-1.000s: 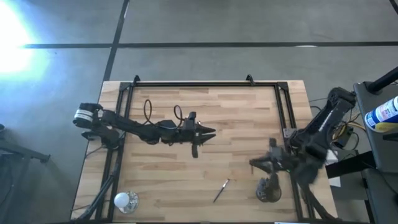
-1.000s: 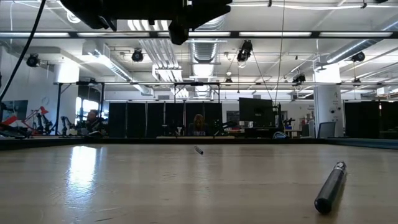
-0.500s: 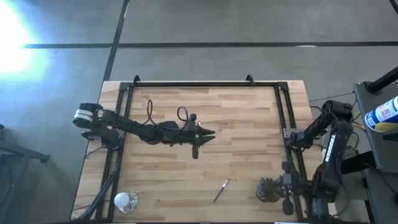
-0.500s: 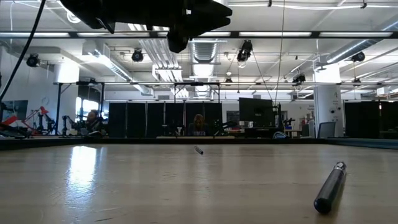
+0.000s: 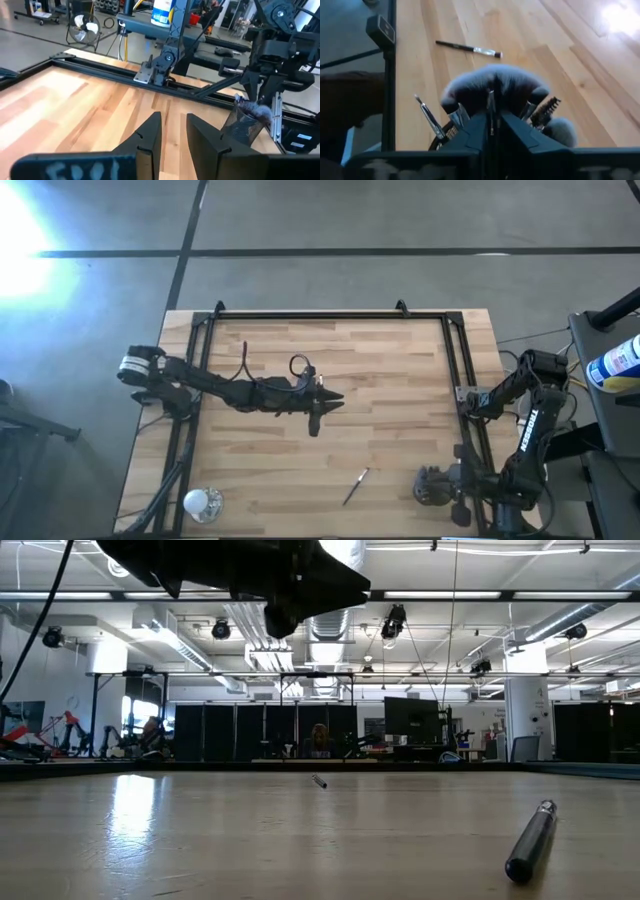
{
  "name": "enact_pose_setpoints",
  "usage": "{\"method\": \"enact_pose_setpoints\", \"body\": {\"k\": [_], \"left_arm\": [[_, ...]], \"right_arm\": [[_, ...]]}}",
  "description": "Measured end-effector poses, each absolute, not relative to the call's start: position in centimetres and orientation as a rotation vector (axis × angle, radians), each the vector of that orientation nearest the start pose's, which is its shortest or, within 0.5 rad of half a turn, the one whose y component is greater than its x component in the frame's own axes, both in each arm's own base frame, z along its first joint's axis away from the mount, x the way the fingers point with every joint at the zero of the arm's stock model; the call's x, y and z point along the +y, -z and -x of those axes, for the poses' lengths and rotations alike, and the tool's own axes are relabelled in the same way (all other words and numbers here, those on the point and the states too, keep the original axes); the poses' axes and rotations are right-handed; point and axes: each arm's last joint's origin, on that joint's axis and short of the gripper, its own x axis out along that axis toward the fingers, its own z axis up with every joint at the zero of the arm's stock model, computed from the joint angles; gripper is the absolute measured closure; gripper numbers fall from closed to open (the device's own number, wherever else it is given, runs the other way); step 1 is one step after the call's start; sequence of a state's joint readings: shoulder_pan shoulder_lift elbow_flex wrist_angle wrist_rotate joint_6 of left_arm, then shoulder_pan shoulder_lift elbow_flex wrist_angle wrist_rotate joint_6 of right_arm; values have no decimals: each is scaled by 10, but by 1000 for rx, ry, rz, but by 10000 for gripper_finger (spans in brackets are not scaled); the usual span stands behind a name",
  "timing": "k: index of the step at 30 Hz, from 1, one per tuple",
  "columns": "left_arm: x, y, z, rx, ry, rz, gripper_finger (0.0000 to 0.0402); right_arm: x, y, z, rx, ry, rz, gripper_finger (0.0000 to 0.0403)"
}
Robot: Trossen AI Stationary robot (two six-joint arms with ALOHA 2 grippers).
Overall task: Sort items
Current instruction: Put the eyeshadow brush into the wire basket
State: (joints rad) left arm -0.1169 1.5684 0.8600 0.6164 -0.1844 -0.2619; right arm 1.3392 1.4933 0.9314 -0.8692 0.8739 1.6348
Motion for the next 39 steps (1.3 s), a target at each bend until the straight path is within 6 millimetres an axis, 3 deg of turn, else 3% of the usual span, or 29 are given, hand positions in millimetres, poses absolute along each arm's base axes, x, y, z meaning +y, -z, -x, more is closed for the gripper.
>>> {"method": "enact_pose_setpoints", "body": {"k": [7,12,16,20,25,27,33,39], "left_arm": [[-34,-232,-334,117,-84,247,319],[-35,-216,-324,131,-80,276,319],[-38,-206,-315,113,-66,279,319],[-41,-195,-308,130,-89,283,319],[-47,-188,-303,161,-87,275,319],[-49,-187,-302,165,-78,274,319],[-56,-186,-301,182,-59,300,319],[-58,-179,-299,251,-75,348,319]], "right_arm": [[231,-215,-77,754,178,-327,286],[217,-247,-80,770,170,-315,246],[199,-271,-97,761,162,-203,252],[178,-278,-131,791,159,-60,303],[153,-266,-183,828,-35,-39,382],[147,-259,-200,811,-156,-63,390],[132,-225,-225,903,-256,-45,362],[138,-193,-246,990,-324,28,310]]}}
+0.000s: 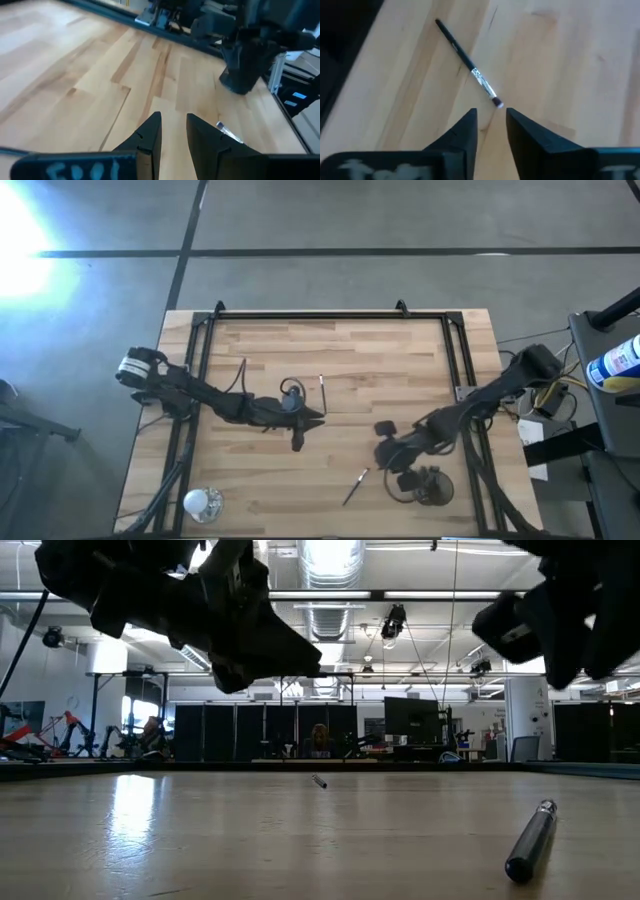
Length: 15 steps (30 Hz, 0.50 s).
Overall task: Sort items
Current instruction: Put the eyeshadow brush into the wire basket
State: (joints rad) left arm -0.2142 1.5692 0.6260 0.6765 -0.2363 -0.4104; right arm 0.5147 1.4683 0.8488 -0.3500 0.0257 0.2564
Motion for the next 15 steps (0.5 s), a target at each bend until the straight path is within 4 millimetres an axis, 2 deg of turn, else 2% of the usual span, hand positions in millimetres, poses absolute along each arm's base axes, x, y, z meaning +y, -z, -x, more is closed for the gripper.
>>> {"method": "enact_pose_setpoints", "body": {"k": [8,15], "left_arm": [[-59,-178,-299,271,-78,355,319],[-61,-177,-298,278,-76,360,319]], "right_arm": [[142,-163,-278,1071,-379,133,274],[143,-140,-294,1140,-447,189,293]]}}
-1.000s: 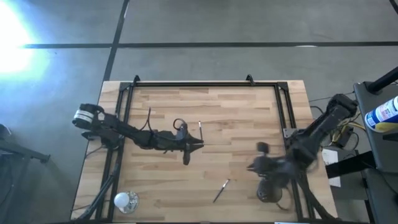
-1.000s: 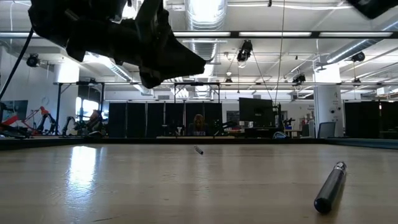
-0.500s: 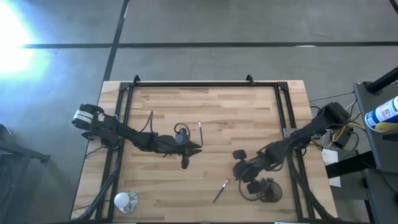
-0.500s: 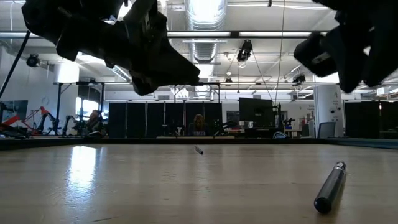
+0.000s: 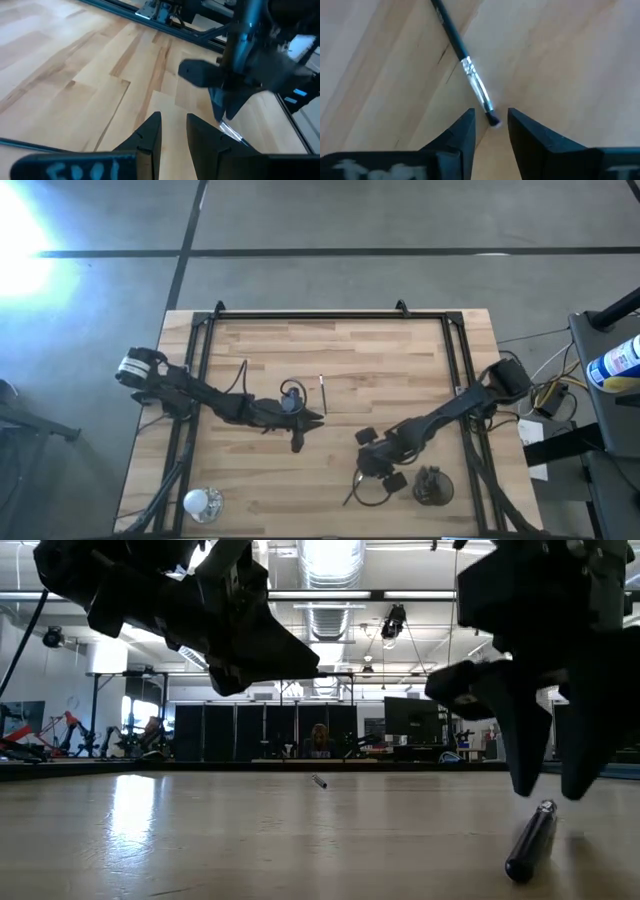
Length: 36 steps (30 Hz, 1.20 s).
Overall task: Sort items
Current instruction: Put the eyeshadow brush into the wire basket
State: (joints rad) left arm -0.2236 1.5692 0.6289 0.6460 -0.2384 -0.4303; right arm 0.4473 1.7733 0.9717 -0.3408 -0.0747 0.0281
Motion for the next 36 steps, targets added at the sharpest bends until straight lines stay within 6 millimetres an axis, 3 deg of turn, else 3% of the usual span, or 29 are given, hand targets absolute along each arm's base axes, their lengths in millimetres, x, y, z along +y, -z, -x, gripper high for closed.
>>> {"method": "enact_pose_setpoints", "body": {"k": [7,13,20,28,36], "left_arm": [[-61,-176,-298,285,-95,455,319],[-66,-173,-297,367,16,650,319],[-78,-176,-298,471,75,774,291],[-87,-198,-312,526,139,759,255],[-89,-201,-313,546,177,793,254]], "right_arm": [[144,-128,-295,1185,-464,210,341],[142,-136,-293,1198,-479,257,392],[141,-180,-301,1179,-363,420,394],[142,-237,-323,1057,-271,591,395],[137,-257,-331,1006,-220,695,395]]}}
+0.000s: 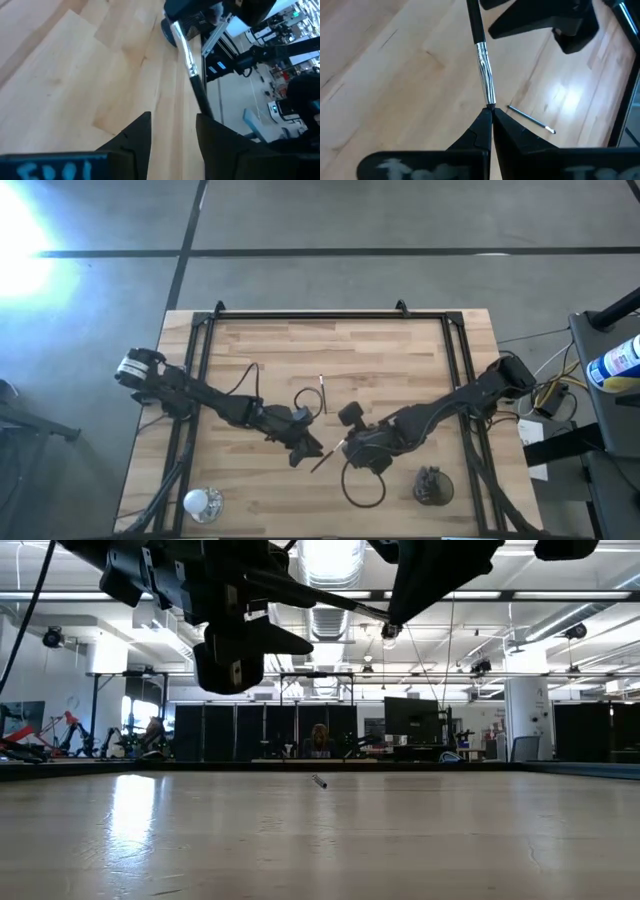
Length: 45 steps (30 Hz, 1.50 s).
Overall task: Sort items
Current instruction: Put the eyeshadow brush into the wire basket
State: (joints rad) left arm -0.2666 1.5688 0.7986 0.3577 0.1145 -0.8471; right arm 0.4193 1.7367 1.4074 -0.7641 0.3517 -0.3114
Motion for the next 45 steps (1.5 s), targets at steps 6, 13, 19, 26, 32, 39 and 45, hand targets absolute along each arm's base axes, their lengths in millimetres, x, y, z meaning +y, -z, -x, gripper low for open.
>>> {"method": "enact_pose_setpoints", "body": {"k": [6,13,19,26,32,39,45], "left_arm": [[-90,-203,-313,546,203,815,254],[-90,-208,-316,518,235,833,254],[-90,-211,-317,511,244,836,254],[-90,-207,-316,548,228,818,305],[-92,-206,-315,516,177,765,383],[-94,-199,-309,392,94,640,383],[-89,-193,-294,124,13,486,383]], "right_arm": [[134,-257,-333,1006,-213,730,395],[132,-258,-335,993,-220,750,395],[132,-261,-338,968,-218,759,395],[133,-265,-340,943,-202,736,395],[135,-280,-342,911,-168,665,386],[123,-305,-314,886,-41,439,332],[108,-295,-280,668,78,127,280]]}}
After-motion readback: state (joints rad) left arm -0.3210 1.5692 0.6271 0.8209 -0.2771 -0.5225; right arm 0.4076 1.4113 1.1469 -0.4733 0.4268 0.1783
